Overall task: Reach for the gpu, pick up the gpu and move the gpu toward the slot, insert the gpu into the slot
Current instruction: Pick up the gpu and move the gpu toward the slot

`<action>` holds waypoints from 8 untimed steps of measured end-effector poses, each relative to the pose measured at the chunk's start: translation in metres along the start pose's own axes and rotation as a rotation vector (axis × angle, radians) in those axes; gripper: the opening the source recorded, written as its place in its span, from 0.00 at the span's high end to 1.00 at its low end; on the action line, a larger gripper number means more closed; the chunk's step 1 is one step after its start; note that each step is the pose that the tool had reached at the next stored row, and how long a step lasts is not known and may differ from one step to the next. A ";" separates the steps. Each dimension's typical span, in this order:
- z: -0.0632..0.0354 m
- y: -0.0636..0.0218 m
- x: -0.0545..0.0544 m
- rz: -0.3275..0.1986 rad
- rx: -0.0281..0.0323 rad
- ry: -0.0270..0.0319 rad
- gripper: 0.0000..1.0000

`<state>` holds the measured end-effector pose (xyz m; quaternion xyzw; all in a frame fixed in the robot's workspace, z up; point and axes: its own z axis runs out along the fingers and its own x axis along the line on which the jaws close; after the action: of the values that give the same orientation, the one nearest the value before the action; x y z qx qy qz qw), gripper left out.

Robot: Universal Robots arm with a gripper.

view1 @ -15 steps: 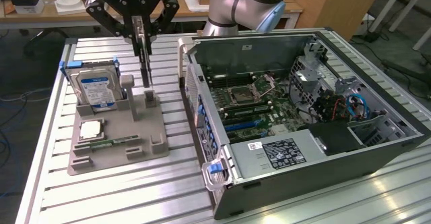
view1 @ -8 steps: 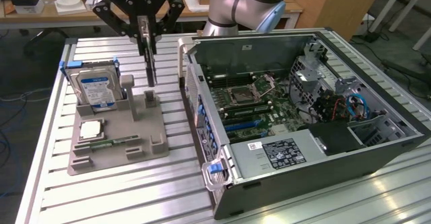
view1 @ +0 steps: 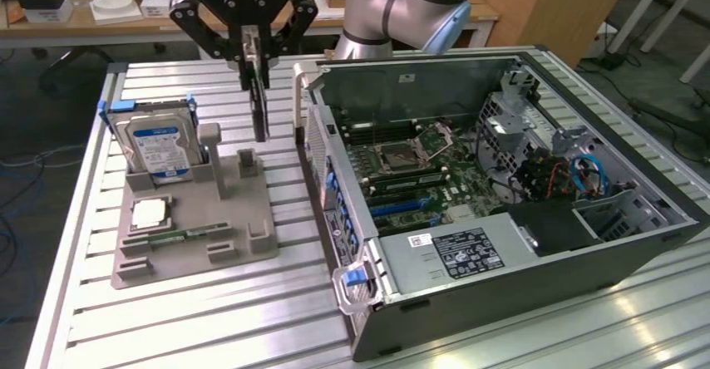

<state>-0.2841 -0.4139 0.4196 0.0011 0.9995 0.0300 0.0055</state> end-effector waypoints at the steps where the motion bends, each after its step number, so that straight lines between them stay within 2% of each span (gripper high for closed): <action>1: 0.0000 0.0000 -0.002 0.001 0.0001 0.0002 0.74; 8: 0.0001 0.0000 -0.010 0.018 0.0003 -0.0009 0.74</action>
<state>-0.2744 -0.4140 0.4196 0.0102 0.9995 0.0299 0.0057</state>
